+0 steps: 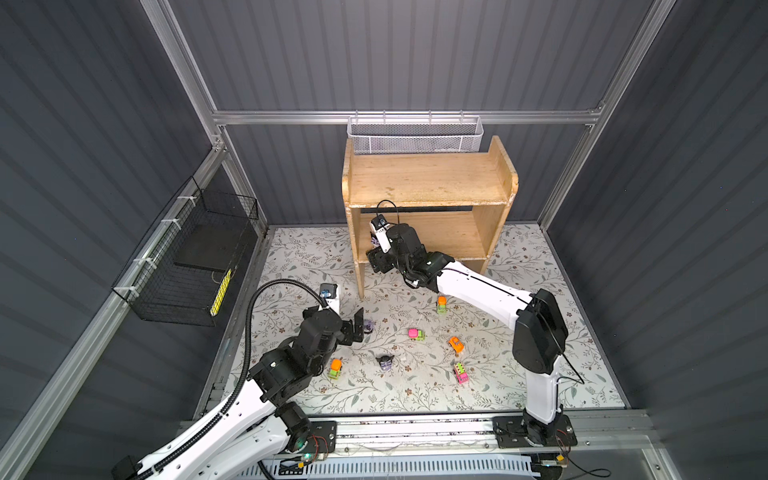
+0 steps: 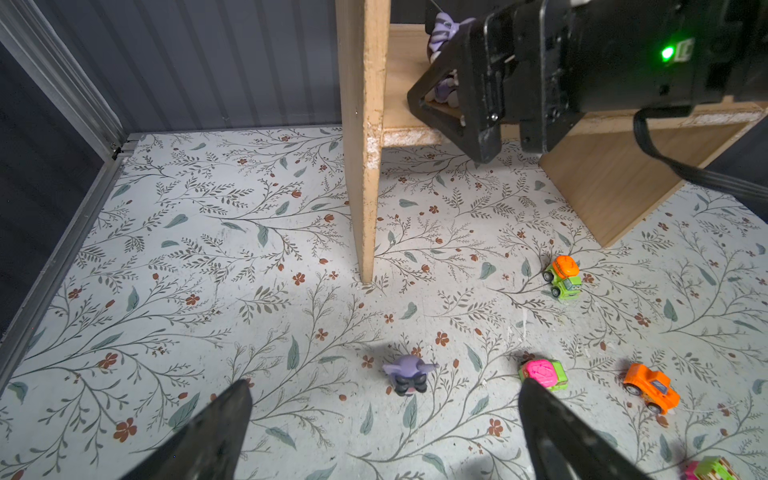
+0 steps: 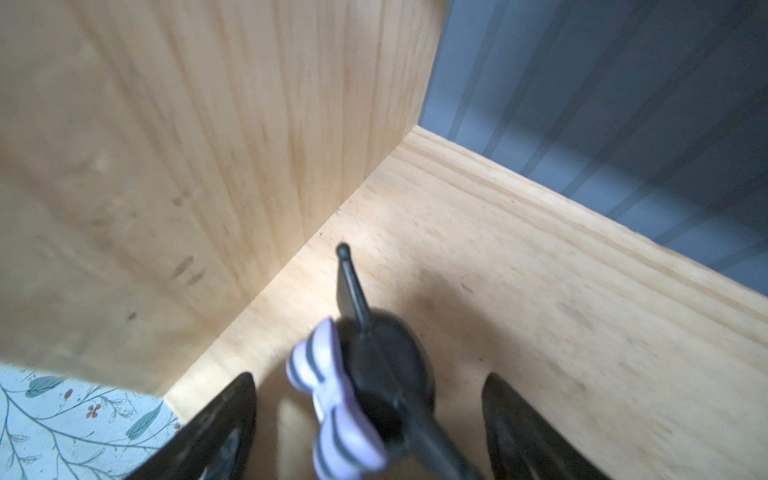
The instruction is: Place and organize the plastic toys onto the shelf
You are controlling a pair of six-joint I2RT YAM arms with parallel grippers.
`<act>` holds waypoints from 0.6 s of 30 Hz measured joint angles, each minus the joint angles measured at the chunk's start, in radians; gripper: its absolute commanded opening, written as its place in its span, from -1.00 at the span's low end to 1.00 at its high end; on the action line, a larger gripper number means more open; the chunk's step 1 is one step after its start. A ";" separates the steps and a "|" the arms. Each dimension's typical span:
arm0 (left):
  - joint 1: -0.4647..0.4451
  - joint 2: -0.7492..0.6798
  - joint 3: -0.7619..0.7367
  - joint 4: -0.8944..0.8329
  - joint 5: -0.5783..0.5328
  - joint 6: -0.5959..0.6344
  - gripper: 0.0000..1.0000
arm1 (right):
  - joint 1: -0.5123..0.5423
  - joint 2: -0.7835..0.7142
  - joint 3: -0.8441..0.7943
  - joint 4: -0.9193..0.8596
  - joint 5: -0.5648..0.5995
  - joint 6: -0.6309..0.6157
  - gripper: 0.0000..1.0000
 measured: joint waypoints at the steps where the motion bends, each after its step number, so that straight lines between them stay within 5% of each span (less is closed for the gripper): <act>1: 0.000 0.000 0.000 0.000 0.000 0.000 0.99 | 0.000 -0.006 -0.008 0.000 0.000 0.002 0.70; 18: 0.000 -0.014 0.000 -0.011 0.000 -0.011 0.99 | -0.001 -0.091 -0.124 0.023 0.013 0.024 0.70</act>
